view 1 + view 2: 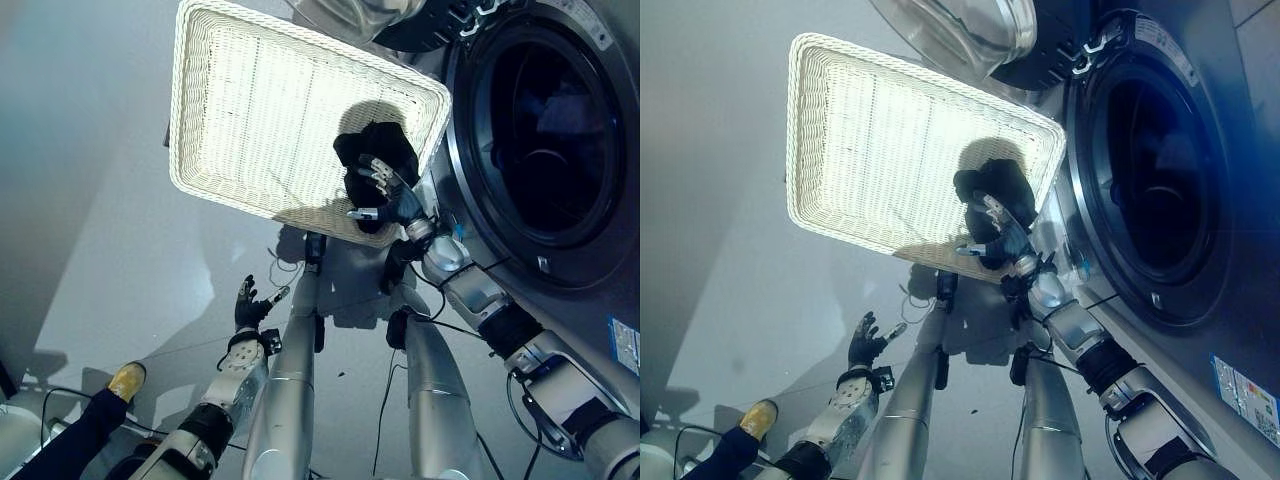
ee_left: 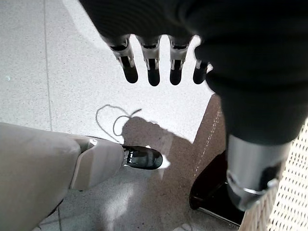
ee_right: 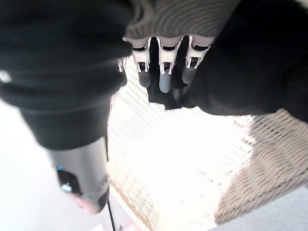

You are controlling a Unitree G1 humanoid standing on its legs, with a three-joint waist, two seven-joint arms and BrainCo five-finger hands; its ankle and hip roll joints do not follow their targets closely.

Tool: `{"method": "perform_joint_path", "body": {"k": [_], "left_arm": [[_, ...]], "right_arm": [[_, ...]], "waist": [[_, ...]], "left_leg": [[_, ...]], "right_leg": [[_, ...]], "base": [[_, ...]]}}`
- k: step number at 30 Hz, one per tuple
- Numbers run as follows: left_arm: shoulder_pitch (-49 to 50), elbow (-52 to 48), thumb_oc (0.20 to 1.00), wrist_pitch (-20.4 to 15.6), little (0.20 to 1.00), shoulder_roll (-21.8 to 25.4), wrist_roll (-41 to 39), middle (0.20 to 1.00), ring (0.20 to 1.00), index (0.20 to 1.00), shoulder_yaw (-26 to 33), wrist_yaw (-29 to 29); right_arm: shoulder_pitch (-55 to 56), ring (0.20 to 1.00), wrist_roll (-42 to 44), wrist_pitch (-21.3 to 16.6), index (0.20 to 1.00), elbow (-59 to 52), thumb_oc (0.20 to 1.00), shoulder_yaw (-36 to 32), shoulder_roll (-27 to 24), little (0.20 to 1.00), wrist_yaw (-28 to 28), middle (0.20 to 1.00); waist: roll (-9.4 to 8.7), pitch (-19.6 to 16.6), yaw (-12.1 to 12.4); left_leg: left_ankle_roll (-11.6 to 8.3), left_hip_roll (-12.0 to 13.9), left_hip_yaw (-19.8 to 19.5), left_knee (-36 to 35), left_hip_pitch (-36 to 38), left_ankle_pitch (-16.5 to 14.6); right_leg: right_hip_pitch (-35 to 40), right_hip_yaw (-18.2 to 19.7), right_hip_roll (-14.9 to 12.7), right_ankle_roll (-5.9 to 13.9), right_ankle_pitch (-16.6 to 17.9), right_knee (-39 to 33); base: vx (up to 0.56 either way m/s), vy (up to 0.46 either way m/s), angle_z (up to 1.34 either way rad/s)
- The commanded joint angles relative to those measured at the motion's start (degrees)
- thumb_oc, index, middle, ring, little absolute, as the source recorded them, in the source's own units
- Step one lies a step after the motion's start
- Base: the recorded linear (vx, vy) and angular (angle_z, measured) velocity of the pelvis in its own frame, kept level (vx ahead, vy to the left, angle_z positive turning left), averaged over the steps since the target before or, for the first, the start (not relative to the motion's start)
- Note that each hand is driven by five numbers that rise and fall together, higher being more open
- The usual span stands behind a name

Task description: Put the clothes into the washing machine.

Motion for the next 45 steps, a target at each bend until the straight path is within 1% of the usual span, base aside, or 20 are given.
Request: {"method": "perform_joint_path", "body": {"k": [1, 2, 3, 4, 5, 6, 7, 8, 9, 14, 15, 16, 17, 22, 25, 26, 29, 32, 43, 45], "left_arm": [[4.4, 0.2, 1.000, -0.4, 1.000, -0.2, 2.9, 1.000, 1.000, 1.000, 0.9, 1.2], [4.4, 0.3, 1.000, -0.4, 1.000, -0.4, 2.9, 1.000, 1.000, 1.000, 0.9, 1.1], [4.3, 0.7, 1.000, -0.5, 1.000, -0.8, 2.8, 1.000, 1.000, 1.000, 1.0, 1.0], [4.3, 1.0, 1.000, -0.8, 1.000, -1.5, 2.9, 1.000, 1.000, 1.000, 0.9, 1.1], [4.3, 1.1, 1.000, -0.9, 1.000, -1.7, 2.9, 1.000, 1.000, 1.000, 0.8, 1.1], [4.4, 1.4, 1.000, -1.3, 1.000, -2.6, 3.1, 1.000, 1.000, 1.000, 0.7, 1.3], [4.4, 1.4, 1.000, -1.3, 1.000, -2.6, 3.1, 1.000, 1.000, 1.000, 0.7, 1.3], [4.3, 1.6, 1.000, -1.5, 1.000, -3.2, 3.0, 1.000, 1.000, 1.000, 0.4, 1.5], [4.0, 1.7, 1.000, -1.3, 1.000, -3.4, 3.0, 1.000, 1.000, 1.000, 0.3, 1.5], [2.5, 2.6, 1.000, -1.0, 1.000, -3.2, 2.6, 1.000, 1.000, 1.000, -0.2, 1.2], [1.9, 2.9, 1.000, -1.0, 1.000, -2.7, 2.4, 1.000, 1.000, 1.000, -0.1, 0.9], [1.9, 2.9, 1.000, -1.0, 1.000, -2.7, 2.4, 1.000, 1.000, 1.000, -0.1, 0.9], [1.6, 3.1, 1.000, -1.2, 1.000, -2.4, 2.3, 1.000, 1.000, 1.000, -0.3, 0.7], [1.5, 3.0, 1.000, -1.5, 1.000, -0.6, 1.7, 1.000, 1.000, 1.000, -1.1, 0.2], [1.0, 2.9, 1.000, -1.1, 1.000, -0.2, 1.7, 1.000, 1.000, 1.000, -1.5, 0.3], [0.4, 2.6, 1.000, -0.6, 1.000, 0.3, 1.6, 1.000, 1.000, 1.000, -2.1, 0.6], [0.1, 2.5, 1.000, -0.5, 1.000, 1.1, 1.5, 1.000, 1.000, 1.000, -2.5, 0.1], [-0.4, 1.6, 1.000, 0.0, 1.000, 2.3, 1.4, 1.000, 1.000, 1.000, -3.5, -0.1], [-1.4, -0.3, 1.000, 1.0, 1.000, 3.5, 1.7, 1.000, 1.000, 1.000, -4.7, -0.5], [-1.5, -0.8, 1.000, 1.0, 1.000, 3.6, 1.8, 1.000, 1.000, 1.000, -4.7, -0.5]], "right_arm": [[0.5, 1.000, 1.4, -6.7, 1.000, -6.4, 1.000, -2.9, 1.6, 1.000, -2.1, 1.000], [0.2, 1.000, 0.1, -8.1, 1.000, -6.2, 1.000, -3.5, 1.8, 1.000, -4.3, 1.000], [-0.3, 1.000, -4.8, -10.9, 1.000, -5.8, 1.000, -4.6, 2.1, 1.000, -9.5, 1.000], [-1.0, 1.000, -13.8, -13.9, 1.000, -5.5, 1.000, -5.6, 2.2, 1.000, -16.7, 1.000], [-1.1, 1.000, -18.4, -15.1, 1.000, -5.4, 1.000, -5.8, 2.2, 1.000, -20.1, 1.000], [-2.1, 1.000, -28.1, -16.3, 1.000, -6.0, 1.000, -6.7, 1.9, 1.000, -26.8, 1.000], [-2.1, 1.000, -28.3, -16.3, 1.000, -6.0, 1.000, -6.6, 2.0, 1.000, -27.0, 1.000], [-3.2, 1.000, -33.9, -15.9, 1.000, -6.5, 1.000, -7.0, 1.5, 1.000, -30.8, 1.000], [-3.9, 1.000, -35.7, -15.4, 1.000, -6.2, 1.000, -7.1, 1.2, 1.000, -32.0, 1.000], [-6.7, 1.000, -39.1, -12.2, 1.000, -2.5, 1.000, -5.5, -0.9, 1.000, -33.2, 1.000], [-8.0, 1.000, -40.3, -8.6, 1.000, -0.4, 1.000, -3.4, -2.2, 1.000, -33.1, 1.000], [-8.0, 1.000, -40.3, -8.6, 1.000, -0.4, 1.000, -3.4, -2.2, 1.000, -33.1, 1.000], [-9.1, 1.000, -40.5, -5.2, 1.000, 1.1, 1.000, -1.6, -3.2, 1.000, -32.5, 1.000], [-12.2, 1.000, -43.0, 2.3, 1.000, 5.9, 1.000, 4.4, -5.6, 1.000, -31.0, 1.000], [-13.9, 1.000, -44.0, 5.0, 1.000, 8.5, 1.000, 6.9, -5.8, 1.000, -29.4, 1.000], [-16.2, 1.000, -44.4, 8.9, 1.000, 11.5, 1.000, 9.9, -5.9, 1.000, -25.8, 1.000], [-18.7, 1.000, -43.2, 13.5, 1.000, 15.7, 1.000, 14.1, -5.9, 1.000, -20.7, 1.000], [-21.1, 1.000, -42.7, 20.2, 1.000, 22.2, 1.000, 18.1, -5.3, 1.000, -13.3, 1.000], [-26.9, 1.000, -46.6, 21.6, 1.000, 33.0, 1.000, 20.0, -2.6, 1.000, -7.8, 1.000], [-27.7, 1.000, -48.7, 23.7, 1.000, 34.4, 1.000, 20.8, -2.5, 1.000, -4.0, 1.000]], "waist": [[-0.57, -1.5, 0.8], [-0.41, -1.5, 0.8], [-0.18, -1.5, 0.8], [0.07, -1.5, 0.7], [0.14, -1.5, 0.7], [0.53, -1.5, 0.7], [0.53, -1.5, 0.7], [0.80, -1.5, 0.7], [0.91, -1.5, 0.8], [0.99, -1.5, 1.1], [0.76, -1.5, 1.3], [0.76, -1.5, 1.3], [0.63, -1.5, 1.5], [0.21, -1.5, 2.1], [0.12, -1.5, 2.5], [0.12, -1.5, 2.9], [0.22, -1.5, 3.6], [0.52, -1.5, 4.7], [1.77, -1.5, 6.7], [1.91, -1.5, 6.9]], "left_leg": [[0.54, -3.2, 4.2, 0.4, 1.6, -3.7], [0.56, -3.2, 4.2, 0.5, 1.5, -3.7], [0.54, -3.2, 4.3, 0.5, 1.5, -3.7], [0.58, -3.2, 4.4, 0.4, 1.5, -3.8], [0.60, -3.2, 4.5, 0.4, 1.5, -3.8], [0.72, -3.3, 4.5, 0.5, 1.4, -4.0], [0.72, -3.3, 4.5, 0.5, 1.4, -4.0], [0.76, -3.3, 4.5, 0.6, 1.4, -4.1], [0.78, -3.4, 4.4, 0.7, 1.4, -4.1], [0.82, -3.8, 4.1, 1.4, 0.7, -4.3], [0.75, -3.8, 4.0, 1.6, 0.3, -4.3], [0.75, -3.8, 4.0, 1.6, 0.3, -4.3], [0.78, -3.8, 3.9, 1.5, 0.2, -4.1], [0.67, -3.7, 3.6, 1.4, 0.0, -4.1], [0.63, -3.7, 3.3, 1.4, -0.2, -4.1], [0.53, -3.8, 3.0, 1.6, -0.4, -4.1], [0.47, -3.8, 2.6, 1.3, -0.5, -3.9], [0.43, -3.9, 2.0, 1.3, -1.0, -3.8], [0.39, -4.3, 0.8, 0.9, -2.1, -3.4], [0.36, -4.3, 0.7, 0.9, -2.4, -3.3]], "right_leg": [[1.1, 2.6, 1.9, 5.98, 5.7, -5.5], [1.1, 2.6, 1.9, 5.97, 5.6, -5.4], [1.1, 2.6, 1.9, 6.00, 5.6, -5.3], [1.1, 2.8, 1.9, 5.98, 5.6, -5.3], [1.1, 2.8, 1.9, 5.97, 5.6, -5.3], [1.0, 3.0, 1.9, 6.01, 5.5, -5.1], [1.0, 3.0, 1.9, 6.01, 5.5, -5.1], [1.0, 3.1, 1.8, 6.00, 5.5, -5.0], [1.0, 3.1, 1.7, 5.98, 5.5, -5.0], [0.8, 2.8, 1.5, 6.03, 5.6, -5.1], [0.7, 2.4, 1.4, 6.10, 5.6, -5.2], [0.7, 2.4, 1.4, 6.10, 5.6, -5.2], [0.6, 2.2, 1.4, 6.07, 5.8, -5.4], [0.9, 1.2, 1.2, 6.19, 5.9, -5.8], [0.8, 0.9, 1.1, 6.24, 6.0, -5.9], [0.7, 0.5, 1.0, 6.31, 6.0, -5.9], [0.8, 0.0, 0.9, 6.28, 6.0, -6.2], [0.7, -0.7, 0.7, 6.20, 5.9, -6.2], [0.0, -1.5, 0.4, 6.20, 6.1, -6.7], [-0.3, -1.5, 0.4, 6.20, 6.2, -6.8]], "base": [[0.00, 0.016, -0.05], [0.00, 0.033, -0.02], [-0.01, 0.052, -0.01], [0.00, 0.053, 0.00], [0.00, 0.063, -0.01], [0.00, 0.037, 0.00], [0.00, 0.047, 0.00], [0.00, 0.000, 0.00], [0.00, 0.000, 0.00], [0.00, -0.009, 0.00], [-0.01, -0.047, 0.00], [-0.02, -0.064, 0.00], [-0.01, -0.040, 0.00], [0.00, -0.062, 0.01], [0.00, -0.057, 0.01], [0.01, -0.069, 0.00], [0.00, -0.065, 0.00], [0.01, -0.063, 0.02], [0.01, -0.037, 0.04], [0.00, 0.000, 0.00]]}}
